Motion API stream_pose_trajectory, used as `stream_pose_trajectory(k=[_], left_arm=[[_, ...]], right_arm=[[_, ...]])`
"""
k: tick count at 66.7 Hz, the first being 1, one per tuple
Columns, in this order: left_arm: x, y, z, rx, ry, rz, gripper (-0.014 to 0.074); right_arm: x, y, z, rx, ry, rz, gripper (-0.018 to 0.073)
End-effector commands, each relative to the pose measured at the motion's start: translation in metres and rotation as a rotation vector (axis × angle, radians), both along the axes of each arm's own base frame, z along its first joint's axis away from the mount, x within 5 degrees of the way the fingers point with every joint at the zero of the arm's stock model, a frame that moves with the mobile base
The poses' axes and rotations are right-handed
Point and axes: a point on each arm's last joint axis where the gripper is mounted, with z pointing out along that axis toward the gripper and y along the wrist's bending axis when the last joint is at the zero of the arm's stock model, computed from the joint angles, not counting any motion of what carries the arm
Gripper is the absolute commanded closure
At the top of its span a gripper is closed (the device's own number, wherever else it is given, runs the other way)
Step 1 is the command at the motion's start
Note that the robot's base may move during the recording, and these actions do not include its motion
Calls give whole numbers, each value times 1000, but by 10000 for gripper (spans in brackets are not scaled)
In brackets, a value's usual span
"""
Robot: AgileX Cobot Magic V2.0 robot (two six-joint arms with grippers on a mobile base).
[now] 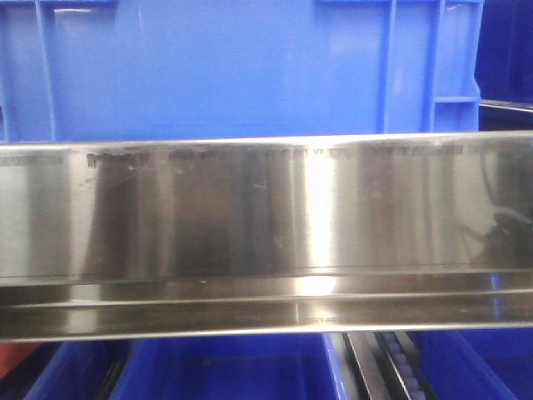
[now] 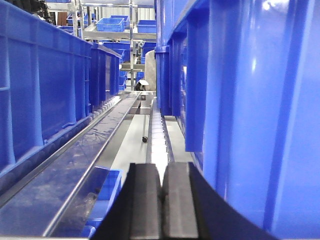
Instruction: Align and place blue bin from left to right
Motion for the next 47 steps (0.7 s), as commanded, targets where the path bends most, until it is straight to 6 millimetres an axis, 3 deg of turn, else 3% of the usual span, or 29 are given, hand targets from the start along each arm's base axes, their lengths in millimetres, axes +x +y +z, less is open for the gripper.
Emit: stream_pose_trajectory(k=[1,47], left_arm=[[-1,0,2,-13,-23,-1,707],[-1,0,2,-13,-23,-1,707]], right_arm=[[-1,0,2,2,-22,1,724],[-1,0,2,2,-22,1,724]])
